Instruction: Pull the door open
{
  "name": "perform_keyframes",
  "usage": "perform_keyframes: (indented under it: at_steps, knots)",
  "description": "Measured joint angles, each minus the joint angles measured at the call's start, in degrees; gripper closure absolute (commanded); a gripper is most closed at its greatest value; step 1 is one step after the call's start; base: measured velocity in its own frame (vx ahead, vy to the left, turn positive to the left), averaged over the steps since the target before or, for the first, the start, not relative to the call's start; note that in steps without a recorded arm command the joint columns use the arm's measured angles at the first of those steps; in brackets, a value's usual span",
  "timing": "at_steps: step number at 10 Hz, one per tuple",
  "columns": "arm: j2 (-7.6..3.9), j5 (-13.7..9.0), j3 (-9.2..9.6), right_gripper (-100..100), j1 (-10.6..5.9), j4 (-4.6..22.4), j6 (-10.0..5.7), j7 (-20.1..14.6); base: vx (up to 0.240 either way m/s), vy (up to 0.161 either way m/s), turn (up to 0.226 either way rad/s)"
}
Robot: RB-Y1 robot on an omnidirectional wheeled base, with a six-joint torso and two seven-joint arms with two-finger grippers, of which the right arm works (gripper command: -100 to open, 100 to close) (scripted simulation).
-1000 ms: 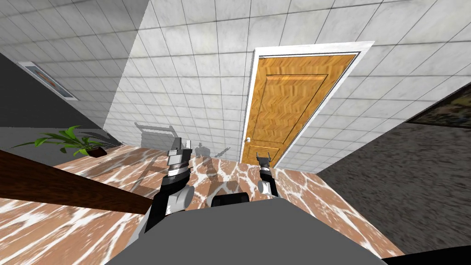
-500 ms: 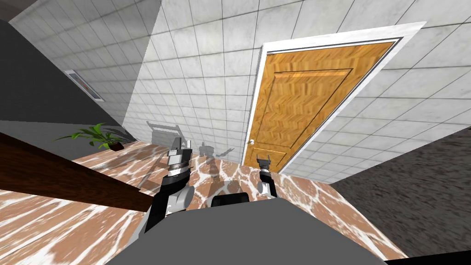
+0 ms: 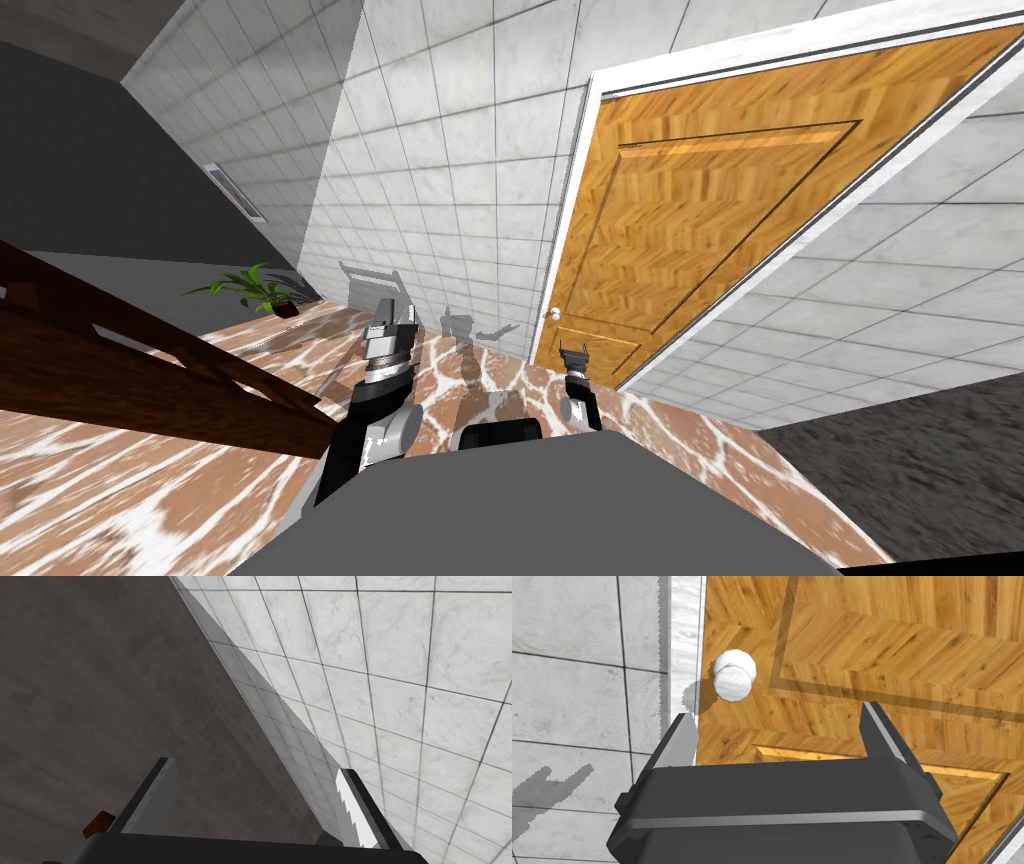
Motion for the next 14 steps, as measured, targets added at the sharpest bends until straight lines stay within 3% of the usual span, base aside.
perform_keyframes:
  at_steps: [14]
  knots:
    - [-0.31, -6.93, -0.35, -100, -4.73, 15.91, -2.52, -12.96, 0.071, -0.041, 0.099]
